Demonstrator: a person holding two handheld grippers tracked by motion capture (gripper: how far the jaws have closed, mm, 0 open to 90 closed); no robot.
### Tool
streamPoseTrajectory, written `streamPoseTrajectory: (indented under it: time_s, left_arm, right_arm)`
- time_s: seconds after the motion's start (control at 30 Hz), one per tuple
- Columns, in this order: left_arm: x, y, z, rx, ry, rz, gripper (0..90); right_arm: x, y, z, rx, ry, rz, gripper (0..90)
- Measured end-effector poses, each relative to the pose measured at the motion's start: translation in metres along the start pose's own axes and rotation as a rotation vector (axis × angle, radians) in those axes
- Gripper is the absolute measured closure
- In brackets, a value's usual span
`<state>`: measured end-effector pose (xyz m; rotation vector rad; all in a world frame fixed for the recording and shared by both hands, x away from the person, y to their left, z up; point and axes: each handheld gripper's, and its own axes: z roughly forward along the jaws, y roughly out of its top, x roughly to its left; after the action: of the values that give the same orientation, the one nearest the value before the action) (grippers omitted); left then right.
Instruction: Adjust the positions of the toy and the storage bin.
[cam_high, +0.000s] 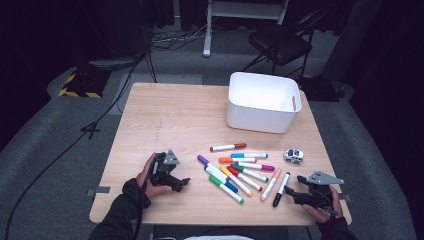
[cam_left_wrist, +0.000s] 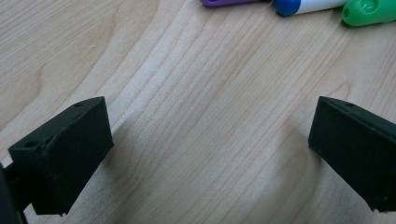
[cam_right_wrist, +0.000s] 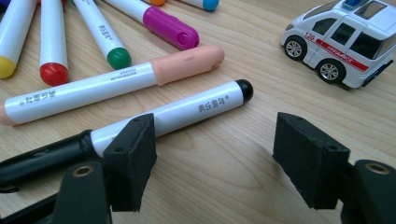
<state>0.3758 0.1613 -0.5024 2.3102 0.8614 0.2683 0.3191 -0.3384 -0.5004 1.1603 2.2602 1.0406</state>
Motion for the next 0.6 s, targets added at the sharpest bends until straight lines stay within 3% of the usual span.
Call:
streamPoseTrajectory:
  time_s: [0.13, 0.2, 0.23, 0.33, 0.37, 0.4, 0.43, 0.5, 0.6]
  left_arm:
    - [0.001, 0.0, 0.0, 0.002, -0.004, 0.006, 0.1]
    - [0.004, 0.001, -0.001, 0.016, -0.026, 0.03, 0.7]
    - [0.007, 0.002, -0.001, 0.001, -0.032, 0.059, 1.6]
    - [0.01, 0.003, -0.002, -0.02, -0.043, 0.064, 18.6]
    - [0.016, 0.007, -0.004, -0.029, -0.067, 0.062, 20.8]
    - [0.016, 0.007, -0.004, -0.029, -0.067, 0.062, 17.2]
    - [0.02, 0.011, -0.009, -0.067, -0.078, 0.058, 16.1]
    - [0.022, 0.013, -0.012, -0.091, -0.086, 0.06, 21.9]
    - [0.029, 0.027, -0.016, -0.128, -0.081, 0.052, 19.7]
  right_arm:
    - [0.001, 0.0, 0.001, 0.004, -0.001, -0.002, 30.8]
    - [0.002, 0.001, 0.002, 0.009, -0.001, -0.008, 30.8]
    - [0.002, 0.001, 0.002, 0.011, -0.004, -0.009, 30.8]
    - [0.001, 0.001, 0.003, 0.011, -0.003, -0.001, 30.8]
    - [0.001, 0.001, 0.003, 0.009, -0.003, 0.006, 30.8]
    - [0.001, 0.001, 0.003, 0.012, -0.004, 0.003, 30.8]
    - [0.001, 0.001, 0.003, 0.011, -0.007, 0.001, 30.8]
    - [0.001, 0.0, 0.003, 0.01, -0.007, 0.003, 30.8]
    - [0.001, 0.0, 0.003, 0.014, -0.008, 0.007, 30.8]
